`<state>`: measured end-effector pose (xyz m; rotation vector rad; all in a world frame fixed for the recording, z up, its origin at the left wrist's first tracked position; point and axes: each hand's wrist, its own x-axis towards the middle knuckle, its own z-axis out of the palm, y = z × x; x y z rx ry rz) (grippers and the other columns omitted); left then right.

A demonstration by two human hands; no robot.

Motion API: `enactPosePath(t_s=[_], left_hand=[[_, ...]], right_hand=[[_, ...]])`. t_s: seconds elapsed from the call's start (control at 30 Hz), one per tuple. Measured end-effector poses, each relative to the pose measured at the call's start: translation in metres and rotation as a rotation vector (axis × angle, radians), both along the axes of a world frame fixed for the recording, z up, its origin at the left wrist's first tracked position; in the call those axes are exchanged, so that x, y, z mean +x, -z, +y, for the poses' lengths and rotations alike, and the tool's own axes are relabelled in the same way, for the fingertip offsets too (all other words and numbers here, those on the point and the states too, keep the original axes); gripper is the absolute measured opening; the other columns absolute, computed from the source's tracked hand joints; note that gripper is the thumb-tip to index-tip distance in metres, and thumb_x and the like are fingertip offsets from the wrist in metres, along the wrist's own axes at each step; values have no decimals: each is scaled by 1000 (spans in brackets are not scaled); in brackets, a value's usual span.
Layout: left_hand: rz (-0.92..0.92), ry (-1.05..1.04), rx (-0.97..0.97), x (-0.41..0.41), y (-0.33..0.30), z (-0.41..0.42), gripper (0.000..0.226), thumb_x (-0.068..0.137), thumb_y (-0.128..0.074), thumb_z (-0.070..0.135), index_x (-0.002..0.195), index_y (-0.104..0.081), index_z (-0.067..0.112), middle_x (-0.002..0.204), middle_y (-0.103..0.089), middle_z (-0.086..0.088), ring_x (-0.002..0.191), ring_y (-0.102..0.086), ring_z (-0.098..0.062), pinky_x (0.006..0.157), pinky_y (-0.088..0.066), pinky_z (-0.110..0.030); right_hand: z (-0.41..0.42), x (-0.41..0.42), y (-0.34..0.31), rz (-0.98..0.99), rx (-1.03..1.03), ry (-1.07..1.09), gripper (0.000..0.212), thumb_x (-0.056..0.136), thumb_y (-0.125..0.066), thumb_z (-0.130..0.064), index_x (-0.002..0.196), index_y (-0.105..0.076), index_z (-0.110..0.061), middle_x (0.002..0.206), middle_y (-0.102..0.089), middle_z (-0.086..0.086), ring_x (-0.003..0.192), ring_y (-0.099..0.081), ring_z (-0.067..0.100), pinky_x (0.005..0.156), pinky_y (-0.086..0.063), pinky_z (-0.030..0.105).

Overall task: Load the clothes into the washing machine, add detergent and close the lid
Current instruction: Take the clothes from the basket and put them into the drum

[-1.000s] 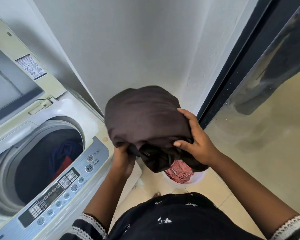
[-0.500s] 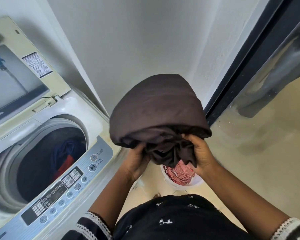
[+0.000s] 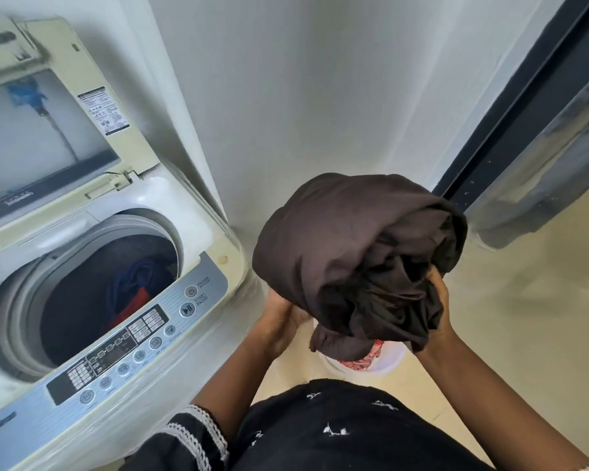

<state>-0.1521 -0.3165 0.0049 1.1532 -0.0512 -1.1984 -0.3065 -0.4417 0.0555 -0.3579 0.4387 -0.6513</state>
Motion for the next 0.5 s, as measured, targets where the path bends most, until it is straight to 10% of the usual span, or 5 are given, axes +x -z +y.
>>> enactPosePath(t_s=[0.17,0.27,0.37,0.5], left_hand=[[-193,4,51,-2,-25,2,19,99,-50,4,99,-63,17,98,-67,-3,94,-60,-22,73,-54,-27],[-138,100,-16,-21,-32,12,21,103,-42,17,111,-62,18,100,-74,2,99,-66,-22,75,-58,-30],[21,47,-126,-49,-28,17,42,100,-35,41,116,-68,21,115,-72,-5,105,-64,-26,93,-51,-47],[303,-149,-235,-71,-36,26,71,97,-27,65,136,-56,14,133,-63,-13,116,-64,-28,88,-56,-38]], right_hand=[[-7,-15,18,-272,-45,-179,68,104,2,-35,151,-20,10,156,-24,32,145,-21,46,120,-7,50],[-6,-29,16,18,-9,-49,67,105,-7,-37,148,-36,5,151,-37,28,142,-34,41,120,-17,47],[-2,-41,14,120,4,-64,37,80,-66,-39,105,-77,-14,114,-72,10,104,-69,28,95,-55,39],[0,-70,24,178,-63,-82,53,33,-96,-30,79,-73,-16,89,-71,3,83,-69,19,80,-57,27]])
